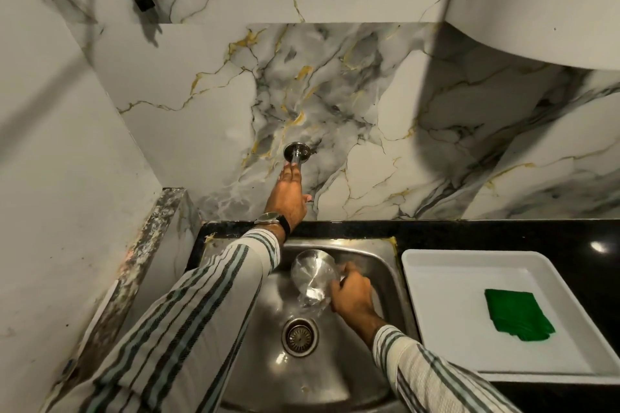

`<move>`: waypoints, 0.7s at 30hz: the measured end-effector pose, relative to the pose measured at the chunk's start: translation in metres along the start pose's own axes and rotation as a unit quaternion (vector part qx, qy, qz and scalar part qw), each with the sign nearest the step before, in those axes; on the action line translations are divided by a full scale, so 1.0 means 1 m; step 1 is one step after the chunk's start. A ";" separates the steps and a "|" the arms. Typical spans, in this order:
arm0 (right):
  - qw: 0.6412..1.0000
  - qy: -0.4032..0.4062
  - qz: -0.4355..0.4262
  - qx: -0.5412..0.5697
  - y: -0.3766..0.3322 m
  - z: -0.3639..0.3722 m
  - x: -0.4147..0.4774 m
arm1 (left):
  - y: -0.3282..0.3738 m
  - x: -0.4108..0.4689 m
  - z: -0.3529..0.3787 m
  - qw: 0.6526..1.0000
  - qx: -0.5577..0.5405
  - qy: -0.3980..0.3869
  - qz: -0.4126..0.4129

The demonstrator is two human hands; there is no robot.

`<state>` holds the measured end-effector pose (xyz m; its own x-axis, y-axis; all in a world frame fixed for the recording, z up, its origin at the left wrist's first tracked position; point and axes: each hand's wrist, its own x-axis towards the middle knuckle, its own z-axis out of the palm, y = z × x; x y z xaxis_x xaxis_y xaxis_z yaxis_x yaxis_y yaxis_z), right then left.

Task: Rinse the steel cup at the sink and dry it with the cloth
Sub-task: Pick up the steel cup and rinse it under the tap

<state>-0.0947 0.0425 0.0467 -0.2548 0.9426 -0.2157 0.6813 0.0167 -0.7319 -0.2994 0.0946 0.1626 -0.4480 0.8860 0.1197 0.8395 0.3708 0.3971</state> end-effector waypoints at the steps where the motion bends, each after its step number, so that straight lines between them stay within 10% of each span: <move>1: 1.000 0.010 0.004 0.008 -0.002 -0.001 0.000 | 0.000 -0.001 -0.001 1.000 -0.001 0.000 0.001; 21: 0.997 0.057 0.027 -0.044 0.035 -0.007 -0.010 | 0.001 -0.001 0.004 1.000 0.020 0.013 0.000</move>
<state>-0.0633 0.0360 0.0277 -0.1411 0.9745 -0.1746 0.7511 -0.0095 -0.6601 -0.2963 0.0952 0.1592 -0.4554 0.8787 0.1435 0.8508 0.3820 0.3609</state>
